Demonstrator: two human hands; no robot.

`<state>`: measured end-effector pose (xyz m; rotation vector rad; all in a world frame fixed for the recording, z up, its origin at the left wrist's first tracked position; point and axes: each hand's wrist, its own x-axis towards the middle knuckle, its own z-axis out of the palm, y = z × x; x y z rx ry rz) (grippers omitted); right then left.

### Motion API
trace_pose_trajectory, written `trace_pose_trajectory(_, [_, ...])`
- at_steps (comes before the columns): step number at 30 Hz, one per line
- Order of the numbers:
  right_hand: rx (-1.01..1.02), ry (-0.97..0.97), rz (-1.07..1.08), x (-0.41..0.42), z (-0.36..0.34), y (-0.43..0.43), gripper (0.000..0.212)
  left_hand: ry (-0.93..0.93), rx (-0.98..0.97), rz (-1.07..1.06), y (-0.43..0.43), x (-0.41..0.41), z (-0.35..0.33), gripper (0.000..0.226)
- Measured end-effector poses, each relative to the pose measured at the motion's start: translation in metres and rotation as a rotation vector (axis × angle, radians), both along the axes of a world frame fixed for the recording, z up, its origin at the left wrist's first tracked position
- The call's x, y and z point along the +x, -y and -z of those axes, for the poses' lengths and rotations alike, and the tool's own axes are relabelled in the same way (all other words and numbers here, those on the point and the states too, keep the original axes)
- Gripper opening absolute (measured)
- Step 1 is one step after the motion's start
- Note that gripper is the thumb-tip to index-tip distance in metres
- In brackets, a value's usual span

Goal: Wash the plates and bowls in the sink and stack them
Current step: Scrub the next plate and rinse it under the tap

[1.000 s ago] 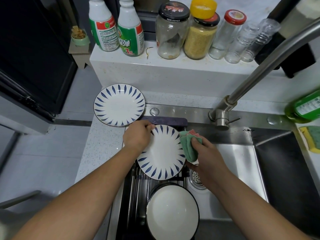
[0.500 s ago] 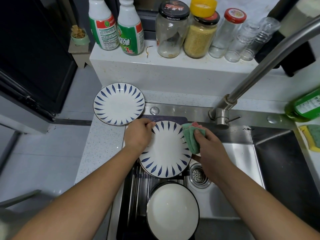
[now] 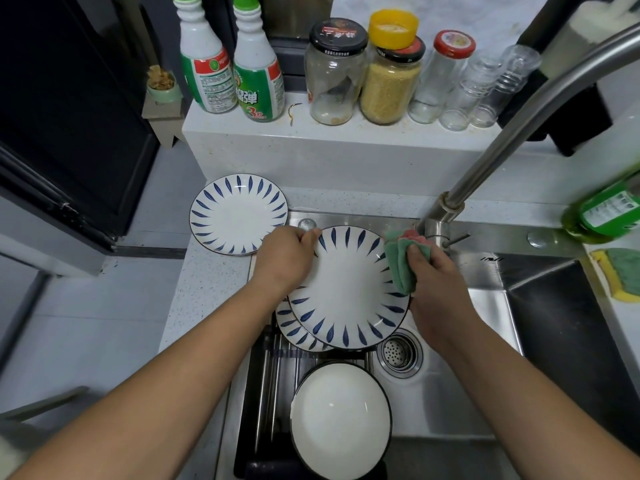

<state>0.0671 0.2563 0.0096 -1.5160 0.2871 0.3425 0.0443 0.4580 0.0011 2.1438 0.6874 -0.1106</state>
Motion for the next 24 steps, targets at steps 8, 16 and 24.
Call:
trace_pose_trajectory(8, [0.087, 0.016, 0.013, 0.011, -0.033, 0.028, 0.023, 0.088, -0.041, 0.116, 0.022, -0.011, -0.042, 0.045])
trace_pose_trajectory(16, [0.236, 0.040, -0.090, 0.000, -0.070, 0.084, 0.027, 0.060, -0.616, 0.155, 0.061, -0.047, -0.071, 0.027])
trace_pose_trajectory(24, [-0.074, 0.224, -0.110, -0.019, -0.102, 0.165, 0.019, 0.271, -0.485, 0.129, 0.141, -0.070, -0.123, 0.027])
